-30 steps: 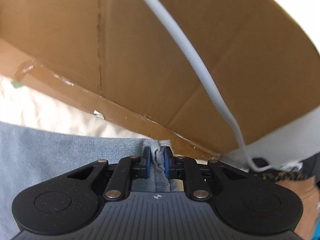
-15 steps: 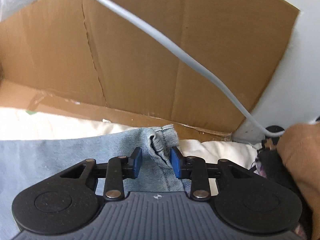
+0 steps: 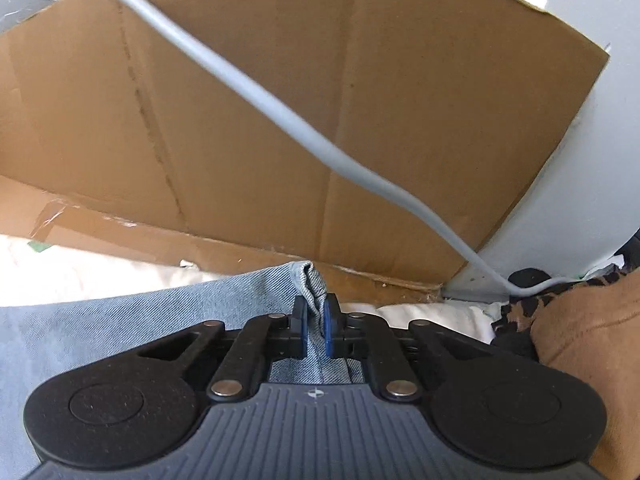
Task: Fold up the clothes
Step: 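Pull the held hem with the right gripper toward the cardboard wall, then open the right gripper and release the hem on the sheet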
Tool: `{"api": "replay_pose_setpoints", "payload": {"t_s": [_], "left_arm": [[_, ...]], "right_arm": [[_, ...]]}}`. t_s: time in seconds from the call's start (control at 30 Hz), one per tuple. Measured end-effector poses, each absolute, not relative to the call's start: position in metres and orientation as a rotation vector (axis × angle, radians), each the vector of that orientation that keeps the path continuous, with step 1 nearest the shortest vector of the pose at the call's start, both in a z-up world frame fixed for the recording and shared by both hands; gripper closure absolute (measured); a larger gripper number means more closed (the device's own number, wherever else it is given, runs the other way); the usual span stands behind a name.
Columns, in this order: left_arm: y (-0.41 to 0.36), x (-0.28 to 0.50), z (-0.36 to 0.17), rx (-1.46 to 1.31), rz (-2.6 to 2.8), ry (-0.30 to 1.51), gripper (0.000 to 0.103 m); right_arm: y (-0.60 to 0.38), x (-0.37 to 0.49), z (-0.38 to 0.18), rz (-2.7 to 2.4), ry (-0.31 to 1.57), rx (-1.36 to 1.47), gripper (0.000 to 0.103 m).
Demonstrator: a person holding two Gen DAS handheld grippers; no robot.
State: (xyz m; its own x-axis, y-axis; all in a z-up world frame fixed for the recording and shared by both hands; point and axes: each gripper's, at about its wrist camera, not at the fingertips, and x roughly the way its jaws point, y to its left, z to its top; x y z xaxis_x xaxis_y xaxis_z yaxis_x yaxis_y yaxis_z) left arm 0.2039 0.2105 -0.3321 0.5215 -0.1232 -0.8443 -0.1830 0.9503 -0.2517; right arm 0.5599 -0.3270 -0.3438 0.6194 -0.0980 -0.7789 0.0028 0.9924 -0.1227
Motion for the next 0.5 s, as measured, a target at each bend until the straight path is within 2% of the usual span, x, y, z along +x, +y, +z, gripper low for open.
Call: {"api": "replay_pose_setpoints", "payload": {"t_s": [0.2,0.33,0.37,0.4,0.5], "left_arm": [[0.21,0.202,-0.33,-0.333,0.033,1.016,0.048],[0.208,0.2,-0.327,-0.335,0.035,1.008,0.048],[0.207,0.199,-0.326,-0.339,0.036,1.004,0.048],[0.206,0.199,-0.325,-0.343,0.035,0.999,0.048],[0.199,0.197,-0.322,-0.348,0.028,0.985,0.046]], "right_arm": [[-0.315,0.578,-0.351,-0.105,0.951,-0.152,0.094],[-0.308,0.569,-0.337,-0.082,0.926,-0.201,0.091],[-0.308,0.564,-0.331,-0.072,0.914,-0.211,0.087],[-0.308,0.559,-0.326,-0.061,0.903,-0.221,0.077],[-0.319,0.536,-0.305,-0.047,0.878,-0.192,0.07]]}}
